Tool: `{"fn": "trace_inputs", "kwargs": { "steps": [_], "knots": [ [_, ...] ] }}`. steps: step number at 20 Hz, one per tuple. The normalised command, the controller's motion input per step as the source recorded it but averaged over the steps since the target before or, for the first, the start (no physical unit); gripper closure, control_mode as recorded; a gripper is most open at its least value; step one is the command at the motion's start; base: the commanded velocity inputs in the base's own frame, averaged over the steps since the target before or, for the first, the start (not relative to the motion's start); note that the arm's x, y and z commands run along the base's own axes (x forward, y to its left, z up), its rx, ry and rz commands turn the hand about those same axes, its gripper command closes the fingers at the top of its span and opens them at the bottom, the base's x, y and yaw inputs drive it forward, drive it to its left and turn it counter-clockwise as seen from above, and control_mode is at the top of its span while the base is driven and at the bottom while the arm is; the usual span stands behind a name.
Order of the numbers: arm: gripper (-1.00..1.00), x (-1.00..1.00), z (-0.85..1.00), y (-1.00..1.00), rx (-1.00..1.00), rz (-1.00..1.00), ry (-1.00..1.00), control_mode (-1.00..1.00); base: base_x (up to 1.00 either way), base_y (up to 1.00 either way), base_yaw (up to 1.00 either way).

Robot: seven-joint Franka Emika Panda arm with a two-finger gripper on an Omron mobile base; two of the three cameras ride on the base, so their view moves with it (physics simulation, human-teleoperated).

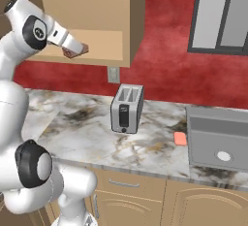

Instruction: Locate and retrieve the bar soap and bar soap from the cabinet. Place them next to the sink.

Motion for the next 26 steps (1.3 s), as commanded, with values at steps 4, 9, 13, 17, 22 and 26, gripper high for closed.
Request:
{"fn": "trace_inputs", "kwargs": {
  "steps": [4, 9, 13, 17, 22, 26],
  "knots": [
    [1.0, -0.96, 0.0, -0.2, 0.0, 0.0, 0.0, -1.0, 0.0, 0.0, 0.0],
    [1.0, -0.95, 0.0, -0.23, 0.0, 0.0, 0.0, -1.0, 0.0, 0.0, 0.0],
    [1.0, -0.66, -0.09, -0.19, 0.0, -0.01, 0.01, -1.0, 0.0, 0.0, 0.0],
    [1.0, -0.83, -0.19, -0.37, 0.0, -0.09, 0.04, -1.0, 0.0, 0.0, 0.0],
    [1.0, -0.75, -0.38, -0.58, 0.01, -0.1, 0.07, -1.0, 0.0, 0.0, 0.0],
    [1.0, -0.24, -0.6, -0.78, -0.01, -0.11, 0.16, -1.0, 0.0, 0.0, 0.0]
  ]
}}
